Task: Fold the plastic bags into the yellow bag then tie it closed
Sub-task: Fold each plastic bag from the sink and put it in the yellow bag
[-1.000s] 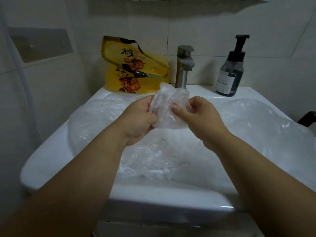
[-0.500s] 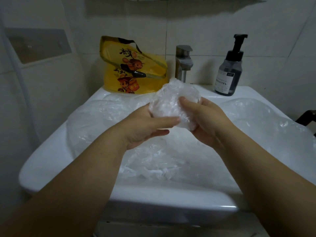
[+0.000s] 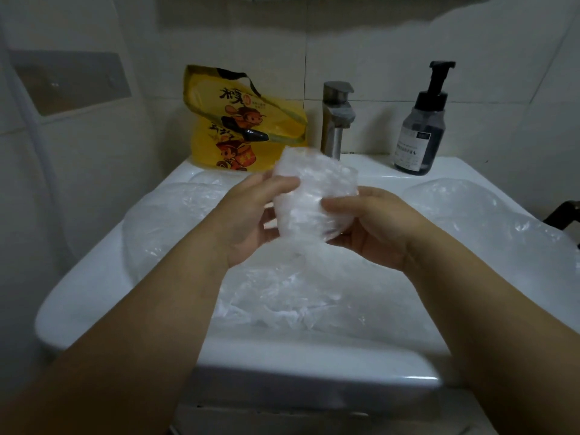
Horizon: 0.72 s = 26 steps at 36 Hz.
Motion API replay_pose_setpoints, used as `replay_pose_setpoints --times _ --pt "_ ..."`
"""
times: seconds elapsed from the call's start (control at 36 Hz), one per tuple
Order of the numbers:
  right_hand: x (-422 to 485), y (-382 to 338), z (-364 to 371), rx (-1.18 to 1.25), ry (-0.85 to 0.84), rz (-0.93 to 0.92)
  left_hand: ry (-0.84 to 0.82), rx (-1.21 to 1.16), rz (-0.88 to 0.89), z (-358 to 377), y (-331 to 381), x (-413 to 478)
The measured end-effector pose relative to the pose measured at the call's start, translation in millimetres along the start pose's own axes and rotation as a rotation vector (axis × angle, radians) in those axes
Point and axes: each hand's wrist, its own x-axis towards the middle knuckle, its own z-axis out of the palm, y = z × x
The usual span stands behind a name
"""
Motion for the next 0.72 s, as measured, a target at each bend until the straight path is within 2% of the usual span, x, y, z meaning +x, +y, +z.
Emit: replay_pose_setpoints --times 0.08,0.22,0.39,0.56,0.72 --pt "0.6 0.2 -0.5 0.028 0.003 -0.023 -0.036 0.078 -0.067 1.4 -1.9 -0.8" --pt "-1.3 -3.8 -2.5 0.051 -0.033 0.045 0.051 0.039 0.041 1.3 -1.2 1.3" --pt "-2.6 -6.6 -4.3 0.13 -0.047 -0.009 -0.013 0.058 0.065 0.4 -1.9 0.8" --pt "-2.5 -5.7 -1.0 0.184 -0.067 -0.063 -0.062 -0.132 0.04 0.1 3.0 -1.9" --pt "-4.0 -8.0 0.0 0.209 -0.091 -0.03 -0.08 -0.201 0.034 -0.5 5.5 -3.1"
